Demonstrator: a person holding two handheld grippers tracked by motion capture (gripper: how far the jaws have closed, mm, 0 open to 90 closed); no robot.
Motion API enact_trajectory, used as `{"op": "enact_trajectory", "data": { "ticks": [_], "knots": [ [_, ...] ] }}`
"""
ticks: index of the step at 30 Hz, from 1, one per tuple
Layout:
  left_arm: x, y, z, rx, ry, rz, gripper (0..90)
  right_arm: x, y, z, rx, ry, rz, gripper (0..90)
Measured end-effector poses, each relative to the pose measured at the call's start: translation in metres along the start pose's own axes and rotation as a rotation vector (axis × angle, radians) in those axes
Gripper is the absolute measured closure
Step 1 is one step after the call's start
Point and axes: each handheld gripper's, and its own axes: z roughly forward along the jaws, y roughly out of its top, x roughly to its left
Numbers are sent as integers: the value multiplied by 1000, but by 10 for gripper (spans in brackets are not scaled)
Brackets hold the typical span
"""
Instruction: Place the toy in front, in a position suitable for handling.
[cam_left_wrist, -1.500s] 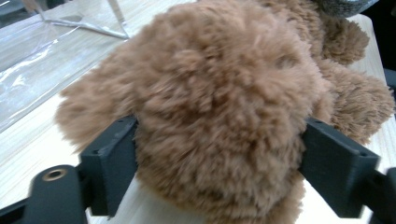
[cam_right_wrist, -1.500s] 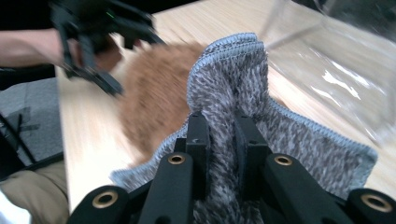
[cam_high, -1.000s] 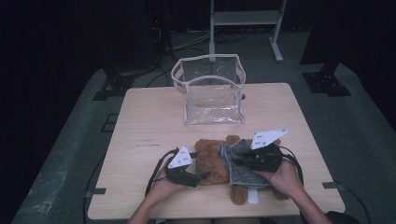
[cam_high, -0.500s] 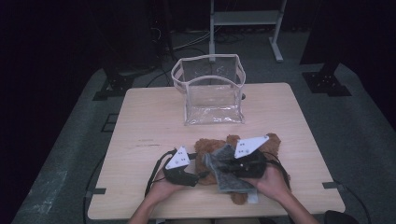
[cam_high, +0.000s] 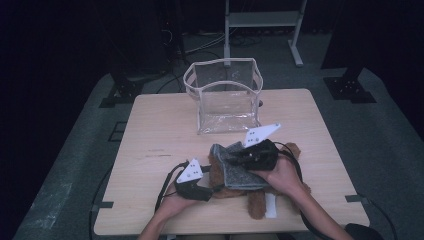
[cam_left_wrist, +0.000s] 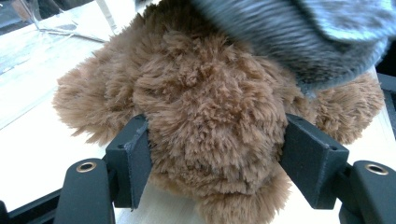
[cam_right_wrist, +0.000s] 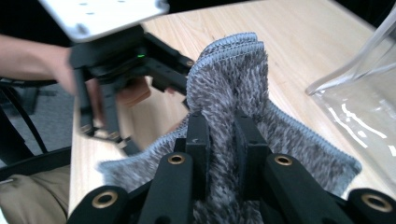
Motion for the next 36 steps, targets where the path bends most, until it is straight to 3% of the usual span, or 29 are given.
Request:
{"op": "enact_trajectory", "data": {
  "ticks": [2,7,9,10,14,17,20,21,22,23,25,28,30,31,33,34,36],
  "knots": [
    [0,1,-1,-23,11,-4,289,-8,-11,4,19,23,44,778],
    [-1,7,-1,-78,3,-17,250,-2,-27,-13,12,72,83,778],
    [-2,8,2,-68,-5,-15,267,-4,-26,-19,-7,70,92,778],
    [-3,9,3,-62,0,4,285,-6,-23,-19,-17,69,96,778],
    [-4,8,3,-58,-18,28,330,-21,-3,-1,-35,75,113,778],
    [-5,6,3,-51,-18,33,329,-35,5,29,21,107,141,780],
    [-5,4,4,-48,-21,30,328,-41,4,36,44,107,158,780],
    [-4,4,5,-49,-26,29,328,-44,2,35,49,96,163,780],
    [-4,5,6,-51,-29,31,328,-51,-2,25,69,32,167,780],
    [-5,5,6,-50,-29,34,328,-51,-2,25,69,32,167,780],
    [-5,6,9,-53,-29,32,301,-58,-11,10,97,-24,183,779],
    [-4,6,11,-40,-16,18,243,-57,-14,-1,63,-12,189,779],
    [-3,6,15,-40,6,-20,134,-41,-12,-10,3,42,156,778],
    [-3,6,15,-40,6,-20,126,-41,-12,-10,3,42,156,778],
    [-4,6,17,-37,4,-13,128,-29,-9,-7,0,68,127,777],
    [-4,7,16,-36,2,-3,182,-21,-10,-3,10,78,114,775],
    [-4,7,16,-34,2,0,224,-17,-14,-4,23,55,95,774]
  ]
}}
